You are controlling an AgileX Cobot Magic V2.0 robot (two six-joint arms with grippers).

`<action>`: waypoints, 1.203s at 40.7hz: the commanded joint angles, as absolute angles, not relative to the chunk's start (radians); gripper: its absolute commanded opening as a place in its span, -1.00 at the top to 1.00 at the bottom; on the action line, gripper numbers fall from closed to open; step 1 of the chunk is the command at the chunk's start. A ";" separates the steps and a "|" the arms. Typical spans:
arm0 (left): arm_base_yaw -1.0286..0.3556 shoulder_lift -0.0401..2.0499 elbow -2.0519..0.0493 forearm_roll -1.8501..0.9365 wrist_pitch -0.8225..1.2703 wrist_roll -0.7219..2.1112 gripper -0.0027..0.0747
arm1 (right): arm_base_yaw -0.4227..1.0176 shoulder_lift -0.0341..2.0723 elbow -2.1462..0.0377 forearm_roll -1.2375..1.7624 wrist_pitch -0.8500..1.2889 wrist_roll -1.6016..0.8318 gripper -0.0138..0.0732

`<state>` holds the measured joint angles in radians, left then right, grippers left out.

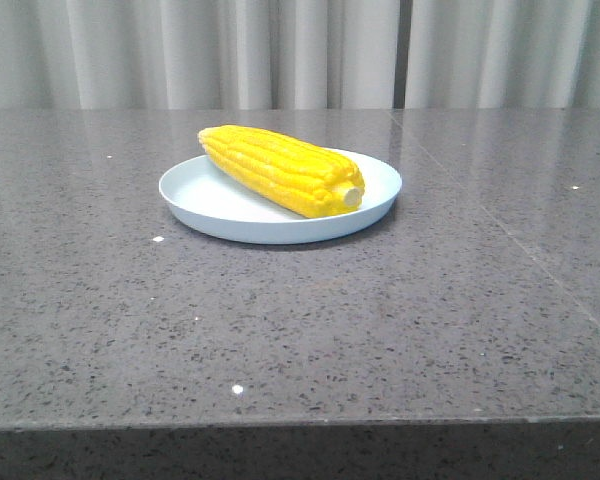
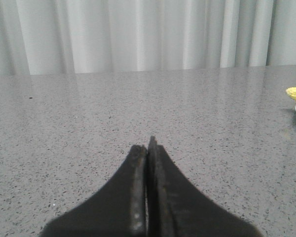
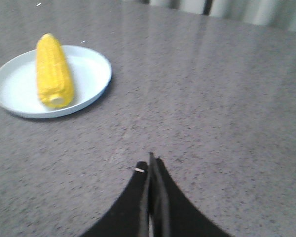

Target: Place corn on plate with both arms

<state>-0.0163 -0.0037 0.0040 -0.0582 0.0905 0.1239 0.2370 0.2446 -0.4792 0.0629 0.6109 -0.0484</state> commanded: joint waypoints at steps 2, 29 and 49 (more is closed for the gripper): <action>-0.019 -0.026 0.008 -0.058 0.000 0.115 0.98 | 0.120 0.171 -0.352 0.065 0.351 -0.059 0.84; -0.019 -0.024 0.008 -0.058 0.010 0.115 0.98 | -0.047 -0.028 0.022 0.077 -0.011 -0.059 0.84; -0.019 -0.024 0.008 -0.058 0.010 0.115 0.98 | -0.045 -0.028 0.022 0.077 0.000 -0.059 0.84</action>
